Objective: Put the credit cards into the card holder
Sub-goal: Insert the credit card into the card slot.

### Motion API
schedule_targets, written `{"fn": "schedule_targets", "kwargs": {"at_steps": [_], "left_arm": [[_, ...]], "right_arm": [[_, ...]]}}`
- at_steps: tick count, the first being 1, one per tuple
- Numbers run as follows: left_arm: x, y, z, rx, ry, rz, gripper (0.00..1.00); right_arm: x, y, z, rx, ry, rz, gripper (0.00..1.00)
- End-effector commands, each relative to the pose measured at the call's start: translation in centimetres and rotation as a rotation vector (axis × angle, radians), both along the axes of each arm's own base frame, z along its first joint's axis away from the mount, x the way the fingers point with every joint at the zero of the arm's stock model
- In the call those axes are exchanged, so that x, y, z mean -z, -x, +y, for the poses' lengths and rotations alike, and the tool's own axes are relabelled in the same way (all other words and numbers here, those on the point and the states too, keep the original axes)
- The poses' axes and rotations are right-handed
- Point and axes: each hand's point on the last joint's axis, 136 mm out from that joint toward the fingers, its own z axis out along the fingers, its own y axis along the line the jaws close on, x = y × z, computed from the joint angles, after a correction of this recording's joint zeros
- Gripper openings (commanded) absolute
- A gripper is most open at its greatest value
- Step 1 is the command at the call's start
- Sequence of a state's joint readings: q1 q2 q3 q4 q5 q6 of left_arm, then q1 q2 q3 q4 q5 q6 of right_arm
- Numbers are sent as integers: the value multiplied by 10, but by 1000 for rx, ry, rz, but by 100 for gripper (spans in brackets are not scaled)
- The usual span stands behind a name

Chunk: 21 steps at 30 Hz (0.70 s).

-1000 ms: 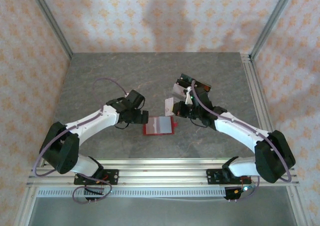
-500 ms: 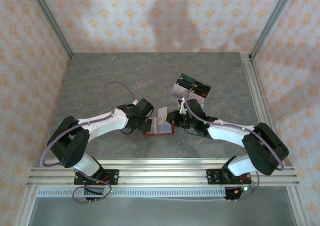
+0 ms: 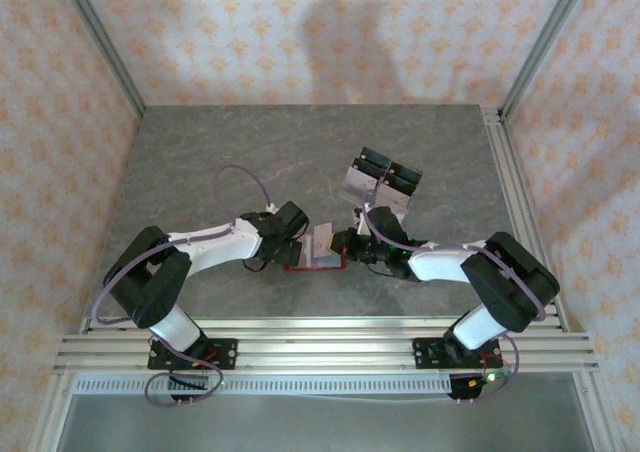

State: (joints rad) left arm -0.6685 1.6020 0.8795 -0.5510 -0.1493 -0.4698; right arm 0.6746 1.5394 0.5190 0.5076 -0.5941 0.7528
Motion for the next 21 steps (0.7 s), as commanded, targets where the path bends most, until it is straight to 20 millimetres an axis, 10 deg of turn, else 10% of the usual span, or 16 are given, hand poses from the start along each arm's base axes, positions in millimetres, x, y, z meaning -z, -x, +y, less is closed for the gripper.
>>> {"fn": "schedule_targets", "kwargs": {"at_steps": [1,21], "left_arm": [[4,4,16,-22,-93,5,100],[5,6,18,-28,-93,6,100]], "right_arm": [[-3,1,6,-14,-47,-26,0],[9,5,10,-29,-76,-6,0]]}}
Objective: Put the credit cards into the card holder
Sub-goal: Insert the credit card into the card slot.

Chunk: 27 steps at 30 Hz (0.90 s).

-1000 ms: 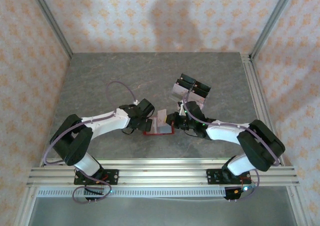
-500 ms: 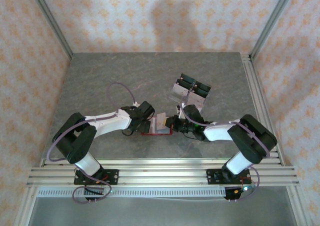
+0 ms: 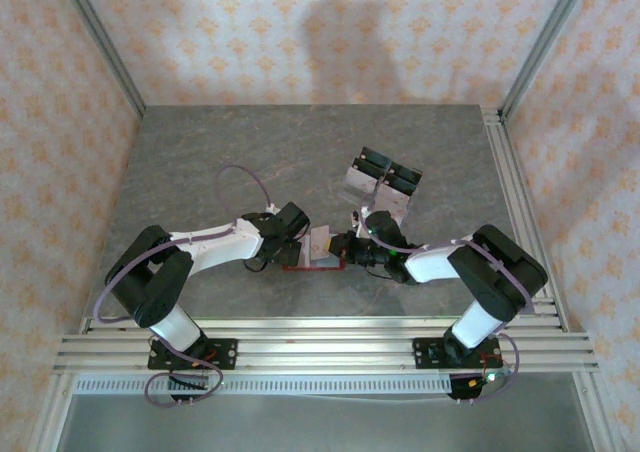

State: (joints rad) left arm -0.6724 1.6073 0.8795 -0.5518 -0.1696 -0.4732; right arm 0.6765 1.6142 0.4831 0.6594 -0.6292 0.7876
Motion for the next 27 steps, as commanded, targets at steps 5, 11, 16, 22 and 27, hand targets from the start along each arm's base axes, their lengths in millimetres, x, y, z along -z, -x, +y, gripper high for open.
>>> {"fn": "schedule_targets", "kwargs": {"at_steps": [5,11,16,22,27], "left_arm": [[4,6,16,-23,-73,11,100],[4,7,17,-22,-77,10,100],[4,7,17,-22,-75,10,100],[5,7,16,-21,-73,11,100],[6,8,17,-20,-75,13,100]], "right_arm": [[7,4,4,-13,-23,1,0],[13,6,7,-18,-31,19,0],[15,8,9,-25,-37,27,0],[19,10,11,-29,-38,38,0],[22,11,12,-25,-43,53,0]]}}
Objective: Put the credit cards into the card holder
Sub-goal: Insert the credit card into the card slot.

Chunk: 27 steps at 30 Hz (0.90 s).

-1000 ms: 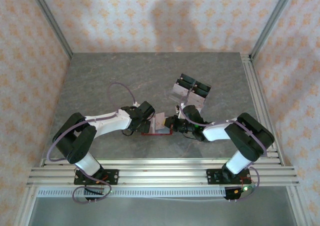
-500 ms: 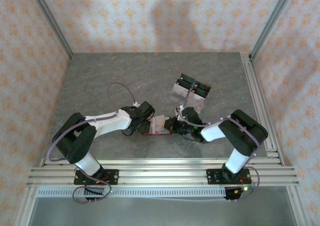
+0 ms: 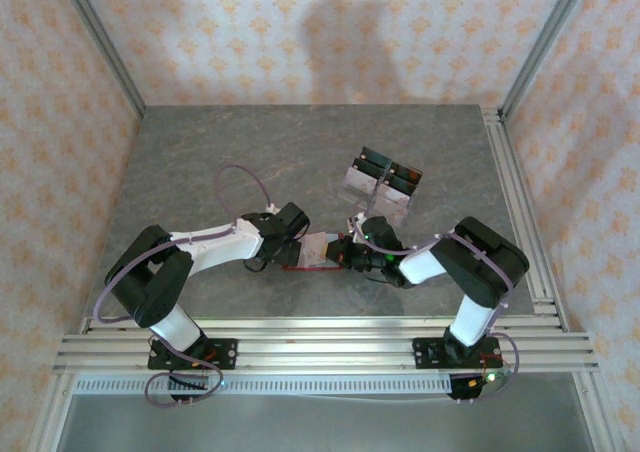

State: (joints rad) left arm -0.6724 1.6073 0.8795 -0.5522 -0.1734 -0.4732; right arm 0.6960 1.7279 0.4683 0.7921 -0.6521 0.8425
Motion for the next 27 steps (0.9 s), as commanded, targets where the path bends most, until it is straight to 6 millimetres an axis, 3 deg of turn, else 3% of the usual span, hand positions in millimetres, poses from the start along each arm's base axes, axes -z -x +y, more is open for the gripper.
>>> {"fn": "schedule_targets", "kwargs": {"at_steps": [1,15,27], "left_arm": [[6,7,16,-20,-71,13,100],[7,8,16,-18,-68,16,100],[5,7,15,-18,-66,11,100]], "right_arm": [[2,4,3,-10,-18,4,0],[5,4,17,-26,-40,29,0],[12,17,3,-13,-21,42,0]]}}
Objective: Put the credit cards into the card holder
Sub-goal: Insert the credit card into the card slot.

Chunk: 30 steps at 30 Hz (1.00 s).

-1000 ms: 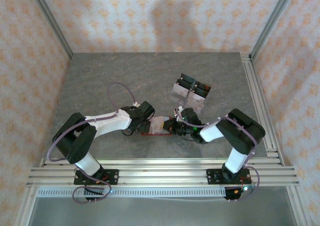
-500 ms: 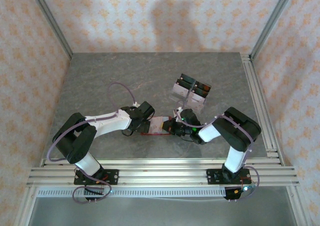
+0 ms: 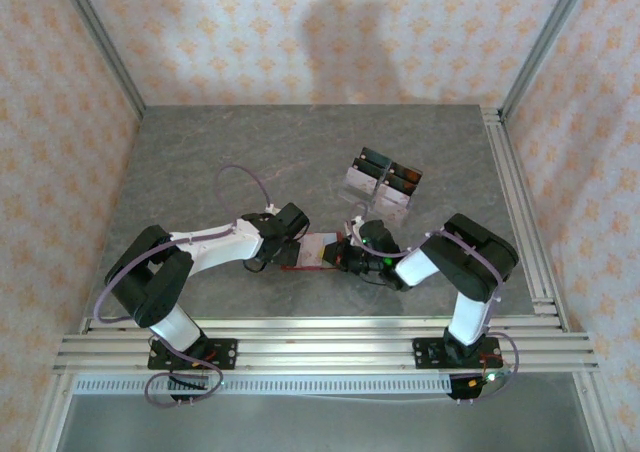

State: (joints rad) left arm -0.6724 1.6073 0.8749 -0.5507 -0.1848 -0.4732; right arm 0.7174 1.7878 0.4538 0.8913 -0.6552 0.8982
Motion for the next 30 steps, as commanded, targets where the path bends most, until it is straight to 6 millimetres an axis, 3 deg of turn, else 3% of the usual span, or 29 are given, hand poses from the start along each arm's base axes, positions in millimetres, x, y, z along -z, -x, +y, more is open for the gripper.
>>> {"fn": "schedule_targets", "kwargs": {"at_steps": [1,27,30], "left_arm": [[5,7,13,-16,-55,16,100],[4,7,11,-20,-44,15,100],[-9,1,8,-33,-27,-13,100]], "right_arm": [[5,13,-5,-14,15,14,0],[5,-2,17,-33,-29,34,0],[-1,-2,17,-30,-35,35,11]]}}
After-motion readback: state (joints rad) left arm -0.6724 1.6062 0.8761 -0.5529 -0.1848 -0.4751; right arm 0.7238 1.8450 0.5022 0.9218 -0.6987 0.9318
